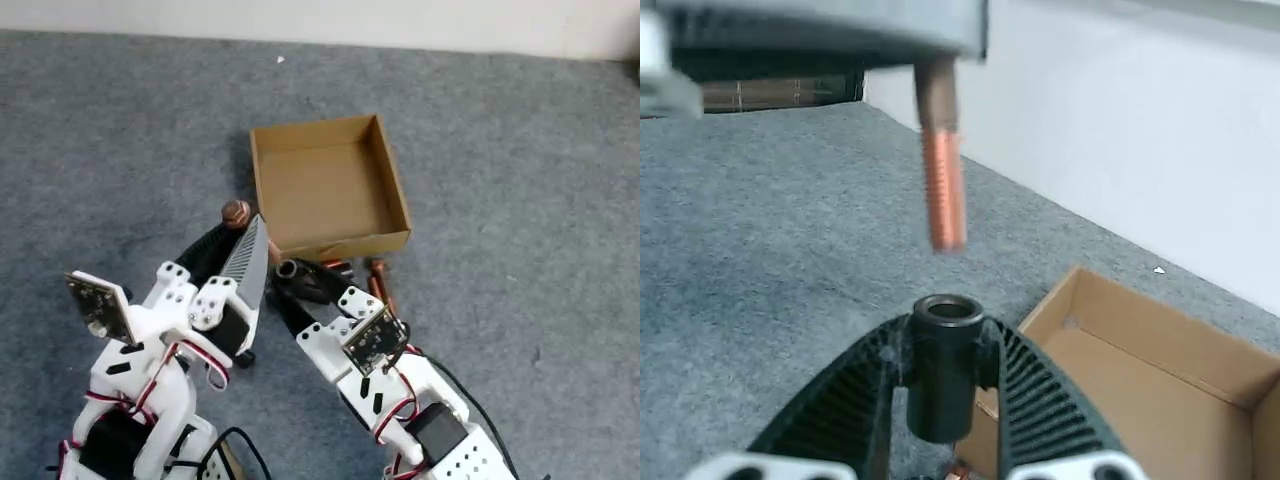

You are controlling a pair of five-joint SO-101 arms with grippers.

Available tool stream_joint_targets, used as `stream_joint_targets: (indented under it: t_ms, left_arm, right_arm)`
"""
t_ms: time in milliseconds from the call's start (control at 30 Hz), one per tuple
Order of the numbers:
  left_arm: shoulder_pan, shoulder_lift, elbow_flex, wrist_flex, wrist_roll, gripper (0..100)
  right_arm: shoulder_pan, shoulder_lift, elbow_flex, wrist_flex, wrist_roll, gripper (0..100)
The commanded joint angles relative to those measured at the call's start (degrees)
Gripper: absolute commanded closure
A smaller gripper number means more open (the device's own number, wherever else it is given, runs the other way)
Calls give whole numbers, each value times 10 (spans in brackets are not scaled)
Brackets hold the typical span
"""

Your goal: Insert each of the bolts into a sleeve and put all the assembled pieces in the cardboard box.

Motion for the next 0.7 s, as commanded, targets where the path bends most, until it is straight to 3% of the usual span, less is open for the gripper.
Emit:
stream_joint_targets:
  t_ms: [0,233,667]
  left_arm:
    - [15,-7,-25,40,5,995]
    - [69,-7,8,41,4,995]
    - [70,-7,45,41,-33,995]
  right_arm:
    - [-4,-13,59,1,7,993]
    - [-3,-13,59,2,7,993]
    - [-5,-13,59,27,28,993]
